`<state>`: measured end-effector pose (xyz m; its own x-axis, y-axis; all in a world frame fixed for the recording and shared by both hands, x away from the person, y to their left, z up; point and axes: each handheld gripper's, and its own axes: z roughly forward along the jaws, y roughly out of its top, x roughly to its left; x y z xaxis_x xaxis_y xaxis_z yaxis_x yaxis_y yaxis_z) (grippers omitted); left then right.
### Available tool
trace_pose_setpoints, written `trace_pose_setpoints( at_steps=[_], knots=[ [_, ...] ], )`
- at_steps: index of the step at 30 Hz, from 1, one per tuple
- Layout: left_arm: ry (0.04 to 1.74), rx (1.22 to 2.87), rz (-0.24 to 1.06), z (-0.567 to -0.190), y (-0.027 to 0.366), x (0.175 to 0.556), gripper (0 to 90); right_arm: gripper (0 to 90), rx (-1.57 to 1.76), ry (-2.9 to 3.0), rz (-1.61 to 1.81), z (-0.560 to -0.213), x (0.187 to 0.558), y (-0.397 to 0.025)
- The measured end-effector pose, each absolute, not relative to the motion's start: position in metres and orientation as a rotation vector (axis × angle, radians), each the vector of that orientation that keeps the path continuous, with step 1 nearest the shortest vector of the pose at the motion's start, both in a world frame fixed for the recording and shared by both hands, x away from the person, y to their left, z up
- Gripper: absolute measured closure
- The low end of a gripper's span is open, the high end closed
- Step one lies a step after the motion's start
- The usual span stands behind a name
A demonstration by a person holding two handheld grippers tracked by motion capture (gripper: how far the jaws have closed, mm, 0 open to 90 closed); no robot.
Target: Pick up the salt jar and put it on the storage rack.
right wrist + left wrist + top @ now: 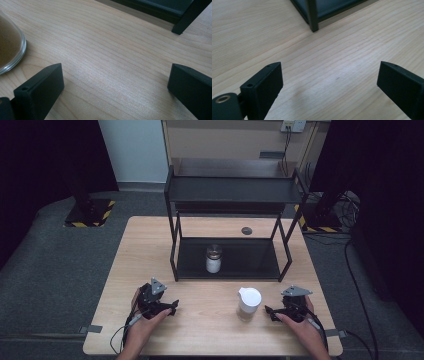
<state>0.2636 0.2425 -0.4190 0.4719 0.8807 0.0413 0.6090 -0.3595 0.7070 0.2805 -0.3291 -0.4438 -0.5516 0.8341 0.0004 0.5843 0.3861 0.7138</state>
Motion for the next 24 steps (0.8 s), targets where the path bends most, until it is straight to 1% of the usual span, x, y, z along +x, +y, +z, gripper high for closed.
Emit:
trace_pose_setpoints(
  at_steps=[17,24],
  knots=[
    [1.301,2.06,0.593,-0.438,0.254,0.275,5.2,1.1,1.233,2.291,0.962,-0.444,0.28,-0.329],
    [1.315,2.029,0.556,-0.445,0.262,0.28,2.1,1.1,1.232,2.291,0.962,-0.444,0.28,-0.329]
  ],
)
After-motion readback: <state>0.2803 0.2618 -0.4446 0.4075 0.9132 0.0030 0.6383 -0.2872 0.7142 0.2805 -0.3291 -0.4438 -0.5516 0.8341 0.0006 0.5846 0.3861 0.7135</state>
